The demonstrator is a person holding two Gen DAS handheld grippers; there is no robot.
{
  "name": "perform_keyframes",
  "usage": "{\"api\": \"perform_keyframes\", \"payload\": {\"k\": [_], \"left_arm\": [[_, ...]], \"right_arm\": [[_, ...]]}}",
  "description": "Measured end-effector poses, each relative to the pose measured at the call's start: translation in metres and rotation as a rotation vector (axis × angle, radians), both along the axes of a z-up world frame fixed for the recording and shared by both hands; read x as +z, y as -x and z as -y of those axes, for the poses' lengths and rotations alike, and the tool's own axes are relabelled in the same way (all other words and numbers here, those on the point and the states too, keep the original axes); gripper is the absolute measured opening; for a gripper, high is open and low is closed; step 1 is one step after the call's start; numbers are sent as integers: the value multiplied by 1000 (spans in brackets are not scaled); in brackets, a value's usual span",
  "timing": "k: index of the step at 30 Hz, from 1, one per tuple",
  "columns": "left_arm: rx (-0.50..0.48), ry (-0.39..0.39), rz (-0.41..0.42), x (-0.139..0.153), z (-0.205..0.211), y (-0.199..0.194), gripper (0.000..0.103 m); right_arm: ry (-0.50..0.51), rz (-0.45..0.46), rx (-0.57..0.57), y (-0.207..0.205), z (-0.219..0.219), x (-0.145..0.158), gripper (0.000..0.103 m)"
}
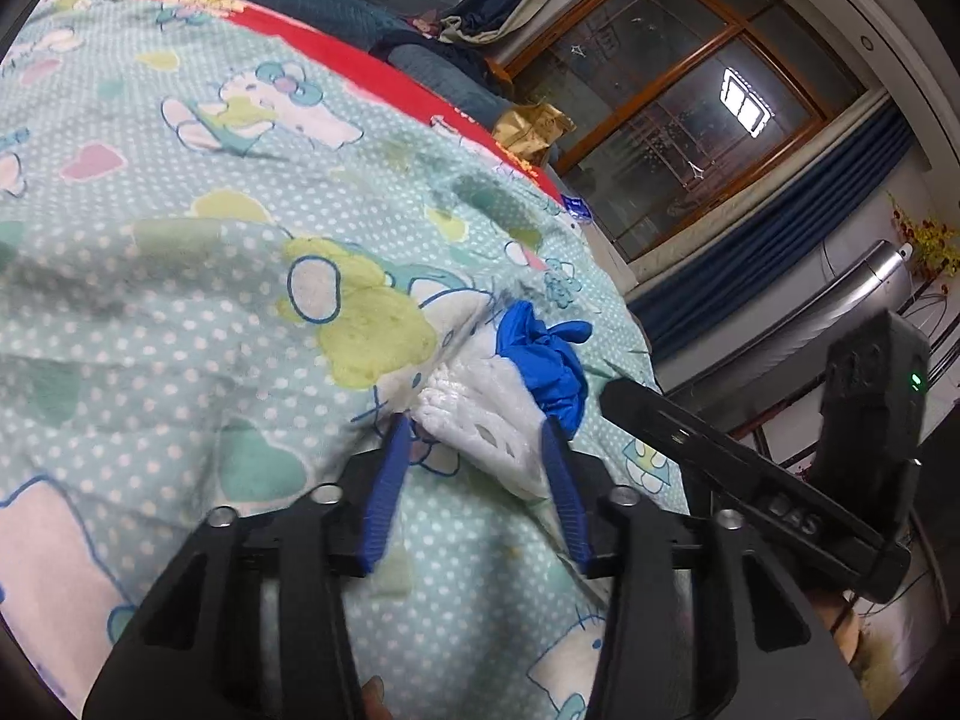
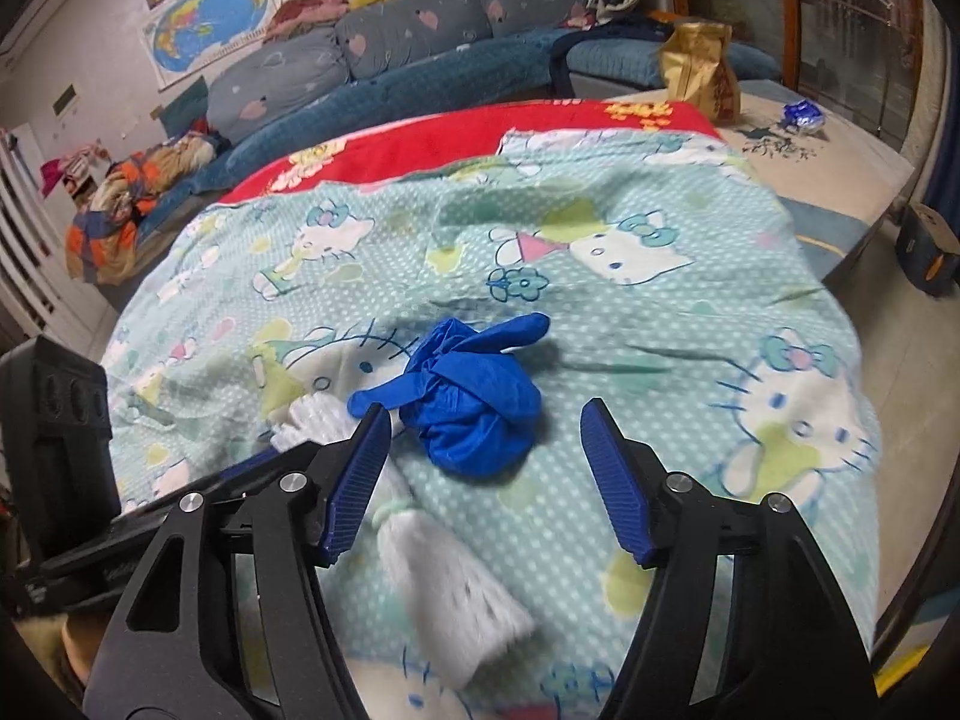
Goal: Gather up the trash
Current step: 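Grasp the white foam net with the left tool while the right tool grasps the blue glove, then carry the white foam net and blue glove over the yellow bin with both tools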
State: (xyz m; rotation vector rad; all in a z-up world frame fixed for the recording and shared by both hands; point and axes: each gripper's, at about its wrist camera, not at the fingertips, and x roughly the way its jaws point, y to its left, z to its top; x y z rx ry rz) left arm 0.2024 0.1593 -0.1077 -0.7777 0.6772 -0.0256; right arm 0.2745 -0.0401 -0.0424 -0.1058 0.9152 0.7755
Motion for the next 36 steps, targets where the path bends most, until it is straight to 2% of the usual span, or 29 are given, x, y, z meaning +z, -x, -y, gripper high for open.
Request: {"api": "perform_keyframes", "payload": {"k": [1, 4, 6, 7, 8, 11, 17, 23, 36], "left_arm": [[-2, 4, 0, -2, 0, -1, 34], [-22, 25, 11, -6, -1, -2, 19], [-39, 26, 20, -7, 0, -1, 13], [-43, 23, 25, -7, 1, 1, 12], [-47, 18, 30, -6, 2, 2, 9], [-54, -10, 48, 1, 7, 8, 9], [-76, -71, 97, 22, 22, 21, 9], [-114, -135, 151, 48, 45, 35, 9], [-234, -216, 233, 86, 108, 50, 9]], "right_arm": [[4, -13, -9, -4, -3, -4, 54], [-9, -72, -18, -15, -7, -16, 29], [-24, -108, -16, -18, -9, -24, 25], [-31, -113, -15, -18, -9, -26, 18], [-38, -115, -11, -17, -8, -28, 12], [-47, -87, -23, -7, -3, -26, 6], [-87, -5, -83, 18, 30, -5, 4], [-171, 21, -162, 33, 79, 18, 4], [-246, 109, -299, 67, 170, 54, 4]]}}
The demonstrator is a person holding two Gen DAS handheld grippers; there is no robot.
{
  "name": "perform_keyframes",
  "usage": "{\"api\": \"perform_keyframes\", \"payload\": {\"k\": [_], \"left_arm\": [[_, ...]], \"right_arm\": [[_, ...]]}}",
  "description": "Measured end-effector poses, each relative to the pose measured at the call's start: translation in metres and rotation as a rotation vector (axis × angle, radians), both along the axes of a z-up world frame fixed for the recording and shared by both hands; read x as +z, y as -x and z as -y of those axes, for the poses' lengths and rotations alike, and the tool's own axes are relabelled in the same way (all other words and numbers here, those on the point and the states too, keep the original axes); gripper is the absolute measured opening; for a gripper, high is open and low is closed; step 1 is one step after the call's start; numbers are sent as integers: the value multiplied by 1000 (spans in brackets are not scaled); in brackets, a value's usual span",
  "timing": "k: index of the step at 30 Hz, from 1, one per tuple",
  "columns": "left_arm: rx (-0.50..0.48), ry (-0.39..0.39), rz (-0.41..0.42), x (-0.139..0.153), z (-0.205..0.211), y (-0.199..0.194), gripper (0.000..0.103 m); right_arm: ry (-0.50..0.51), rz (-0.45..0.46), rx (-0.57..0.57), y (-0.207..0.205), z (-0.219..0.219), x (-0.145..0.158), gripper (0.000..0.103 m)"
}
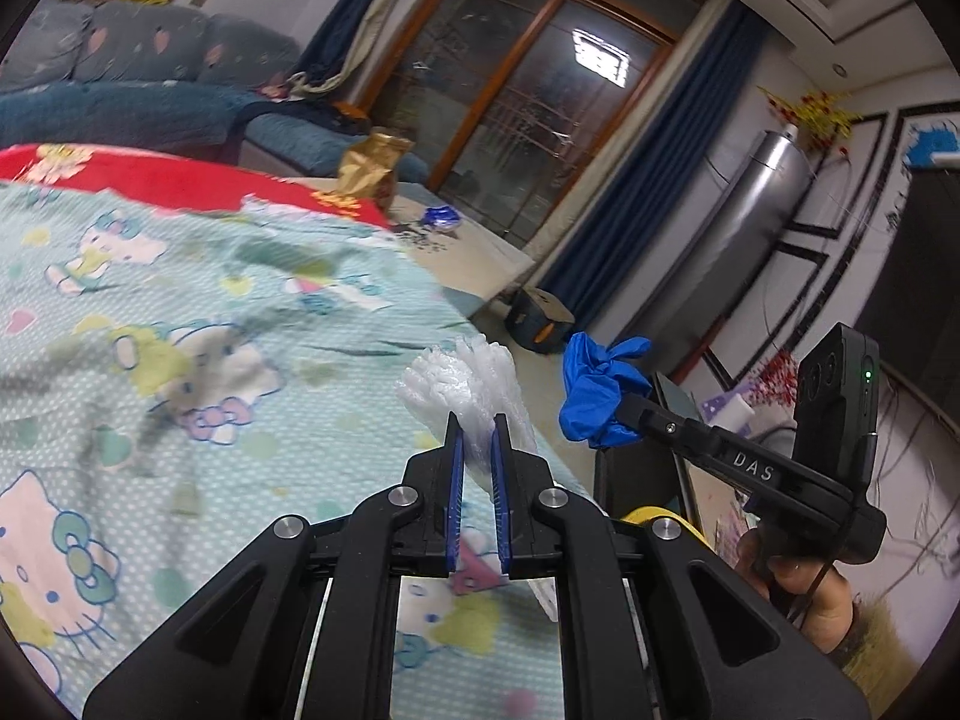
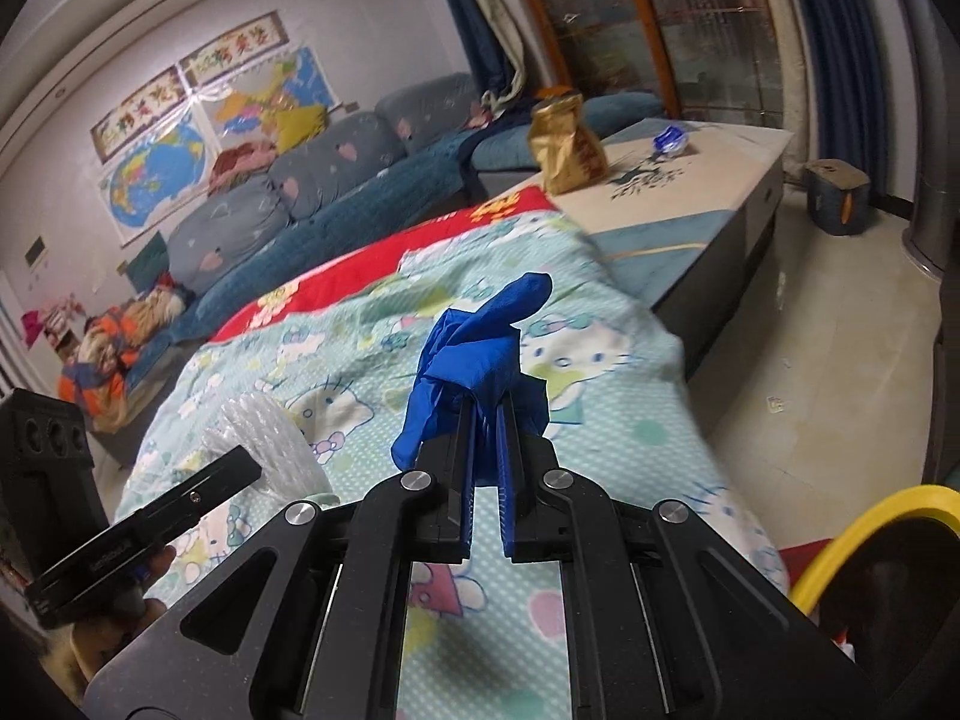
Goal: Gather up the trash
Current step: 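Carry the white foam net and blue glove over the yellow bin with both tools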
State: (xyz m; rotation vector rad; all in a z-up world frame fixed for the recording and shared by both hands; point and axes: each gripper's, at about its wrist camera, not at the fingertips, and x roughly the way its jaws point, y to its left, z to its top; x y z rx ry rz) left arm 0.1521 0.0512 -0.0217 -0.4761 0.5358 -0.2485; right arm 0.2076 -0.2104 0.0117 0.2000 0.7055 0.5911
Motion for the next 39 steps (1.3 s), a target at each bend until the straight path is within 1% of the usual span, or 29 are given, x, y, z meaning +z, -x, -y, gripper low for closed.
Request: {"api": "perform_keyframes", "payload": {"k": [6, 15, 23, 28, 39], "left_arm": [[-54, -33, 21, 9, 27, 3, 9], [-125, -76, 44, 16, 62, 10, 9], [-176, -110, 57, 20, 88, 13, 9], [-209, -127, 64, 22, 106, 16, 9], [-292, -173, 80, 25, 147, 22, 9]], "right_arm": [[-4, 29, -41, 16, 27, 7, 4], [-15, 39, -103, 35, 68, 7, 4], [-16, 48, -147, 50, 95, 8, 4], [-12, 44, -176, 62, 112, 4, 4], [1, 21, -277, 80, 161, -10, 4]]}}
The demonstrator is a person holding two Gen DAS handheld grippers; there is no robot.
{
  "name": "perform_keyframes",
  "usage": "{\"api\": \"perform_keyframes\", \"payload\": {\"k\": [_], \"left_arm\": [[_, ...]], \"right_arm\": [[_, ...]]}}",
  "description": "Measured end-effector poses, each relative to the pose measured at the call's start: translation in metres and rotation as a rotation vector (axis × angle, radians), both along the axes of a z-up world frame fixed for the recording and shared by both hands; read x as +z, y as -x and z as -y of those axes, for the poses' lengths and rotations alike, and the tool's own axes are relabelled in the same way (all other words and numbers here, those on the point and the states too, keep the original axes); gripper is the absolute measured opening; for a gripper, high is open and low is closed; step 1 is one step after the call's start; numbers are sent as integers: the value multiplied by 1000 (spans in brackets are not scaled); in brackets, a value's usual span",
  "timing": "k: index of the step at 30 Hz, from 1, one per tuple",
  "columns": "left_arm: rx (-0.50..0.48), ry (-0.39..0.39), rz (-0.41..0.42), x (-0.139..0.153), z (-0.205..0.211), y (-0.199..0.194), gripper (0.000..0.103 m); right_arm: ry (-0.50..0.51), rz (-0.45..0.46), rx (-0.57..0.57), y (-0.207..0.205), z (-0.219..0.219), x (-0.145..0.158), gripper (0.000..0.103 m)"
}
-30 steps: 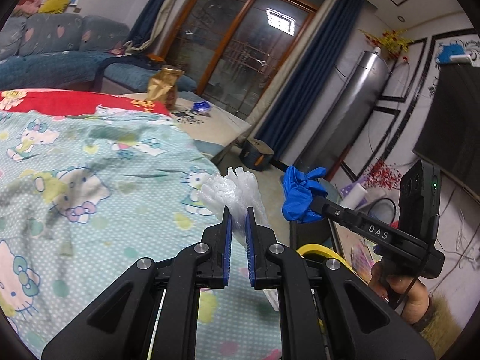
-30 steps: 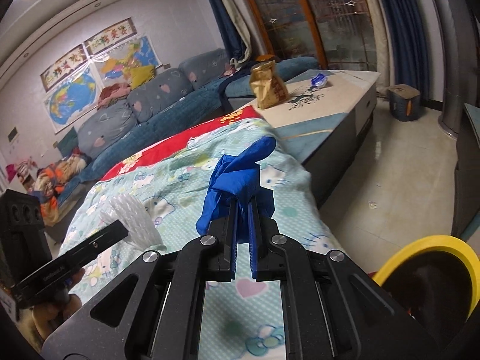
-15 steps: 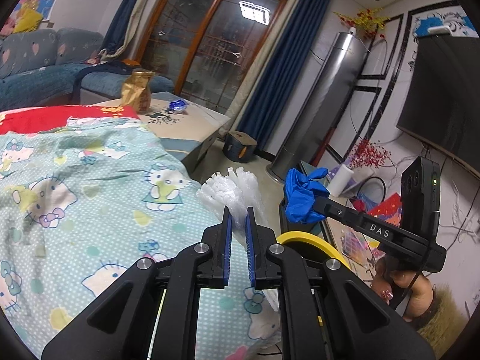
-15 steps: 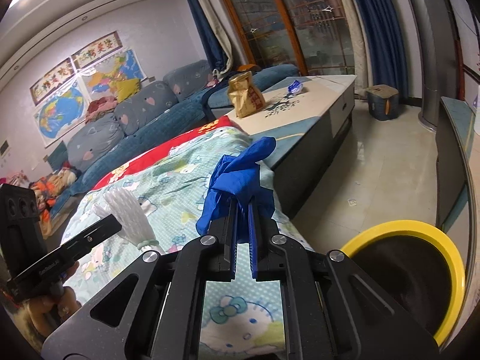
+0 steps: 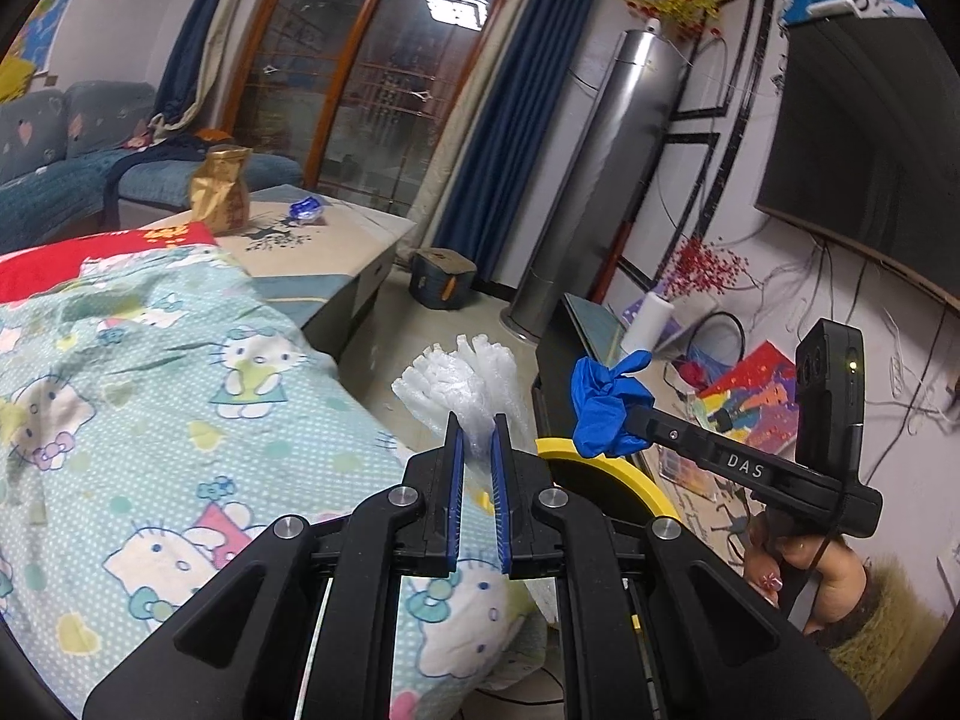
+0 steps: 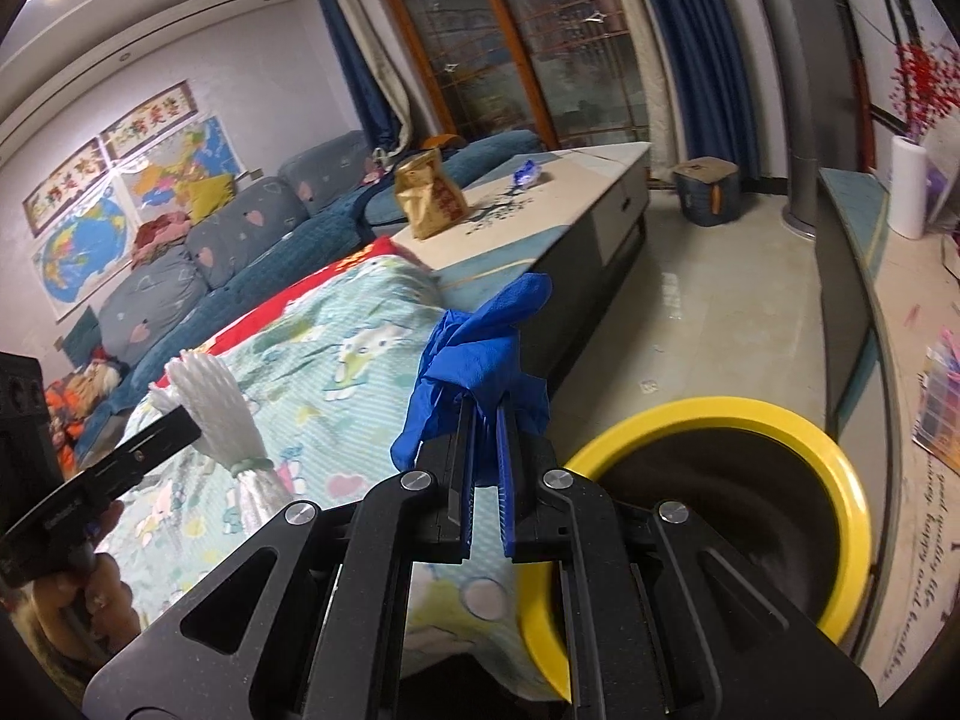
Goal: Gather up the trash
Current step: 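Carry the white foam net and blue glove over the yellow bin with both tools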
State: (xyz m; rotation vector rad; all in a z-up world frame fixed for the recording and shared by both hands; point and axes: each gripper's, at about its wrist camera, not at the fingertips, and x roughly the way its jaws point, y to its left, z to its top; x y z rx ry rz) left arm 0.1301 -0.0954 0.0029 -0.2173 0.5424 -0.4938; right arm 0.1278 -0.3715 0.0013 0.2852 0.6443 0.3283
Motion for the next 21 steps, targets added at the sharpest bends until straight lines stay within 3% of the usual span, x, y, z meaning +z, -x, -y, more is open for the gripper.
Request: {"api": "perform_keyframes", "payload": {"k": [21], "left_arm": [[-148, -112, 10, -14, 83, 5, 9]], "right_arm": [[-10, -56, -148, 21, 65, -26, 4]]}}
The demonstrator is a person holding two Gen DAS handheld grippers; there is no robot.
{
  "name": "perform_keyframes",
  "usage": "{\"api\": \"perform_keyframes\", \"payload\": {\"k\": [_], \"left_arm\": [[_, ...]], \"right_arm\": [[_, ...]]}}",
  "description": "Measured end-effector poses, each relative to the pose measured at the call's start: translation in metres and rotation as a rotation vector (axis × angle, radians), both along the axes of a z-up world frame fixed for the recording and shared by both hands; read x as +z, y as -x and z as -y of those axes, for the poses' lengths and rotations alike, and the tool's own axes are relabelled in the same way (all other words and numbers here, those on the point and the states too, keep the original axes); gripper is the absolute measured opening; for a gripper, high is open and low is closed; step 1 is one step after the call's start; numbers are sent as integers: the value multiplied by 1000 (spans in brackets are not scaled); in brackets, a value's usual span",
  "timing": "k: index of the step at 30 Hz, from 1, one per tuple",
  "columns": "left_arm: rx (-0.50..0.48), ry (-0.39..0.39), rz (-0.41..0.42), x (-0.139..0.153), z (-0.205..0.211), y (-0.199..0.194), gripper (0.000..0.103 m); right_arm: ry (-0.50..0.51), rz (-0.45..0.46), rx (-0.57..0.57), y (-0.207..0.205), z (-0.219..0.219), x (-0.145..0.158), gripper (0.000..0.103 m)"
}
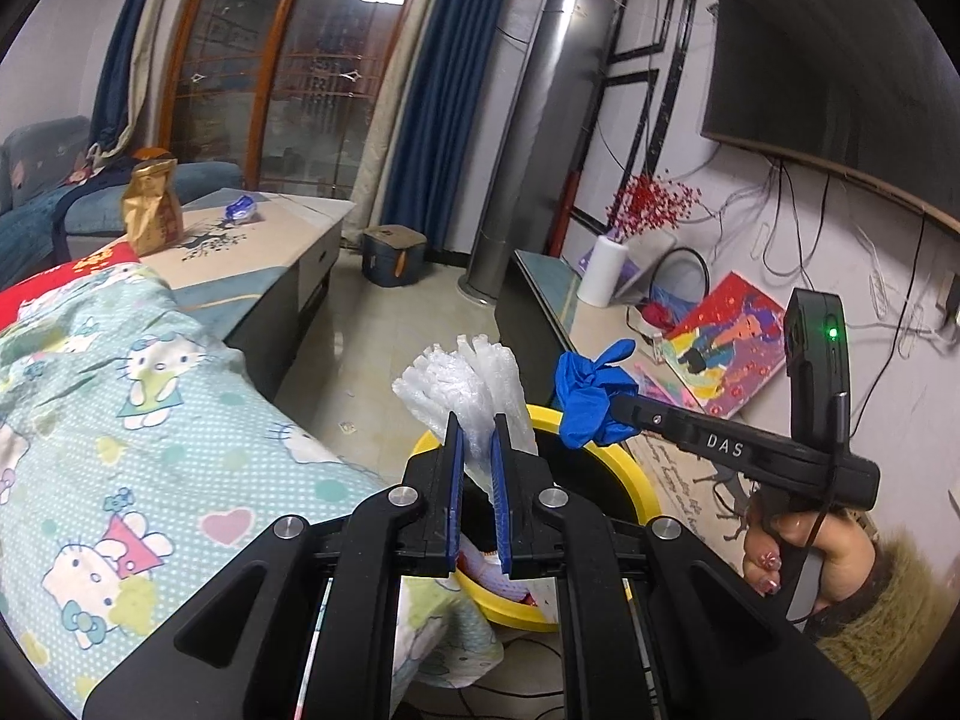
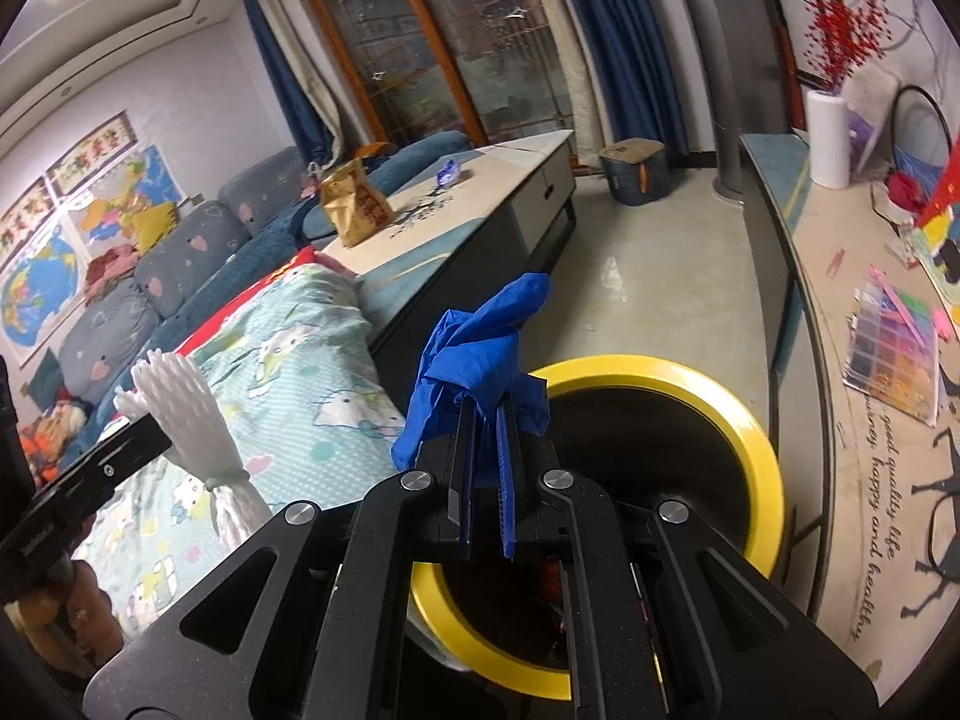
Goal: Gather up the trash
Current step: 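Carry the white foam net and blue glove over the yellow bin with both tools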
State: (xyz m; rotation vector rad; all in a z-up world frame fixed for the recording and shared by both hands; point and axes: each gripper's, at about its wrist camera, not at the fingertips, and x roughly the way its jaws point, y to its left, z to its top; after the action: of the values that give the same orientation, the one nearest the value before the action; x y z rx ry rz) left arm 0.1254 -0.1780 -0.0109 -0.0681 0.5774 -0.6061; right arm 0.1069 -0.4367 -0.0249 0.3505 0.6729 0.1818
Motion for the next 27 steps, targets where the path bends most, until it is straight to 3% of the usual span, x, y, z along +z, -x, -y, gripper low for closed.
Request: {"api": "perform_keyframes", "payload": {"k": [27], "left_arm": [[-120, -119, -48, -51, 85, -21, 9]], "right_arm": [[-44, -94, -139, 11, 58, -40, 6]]}}
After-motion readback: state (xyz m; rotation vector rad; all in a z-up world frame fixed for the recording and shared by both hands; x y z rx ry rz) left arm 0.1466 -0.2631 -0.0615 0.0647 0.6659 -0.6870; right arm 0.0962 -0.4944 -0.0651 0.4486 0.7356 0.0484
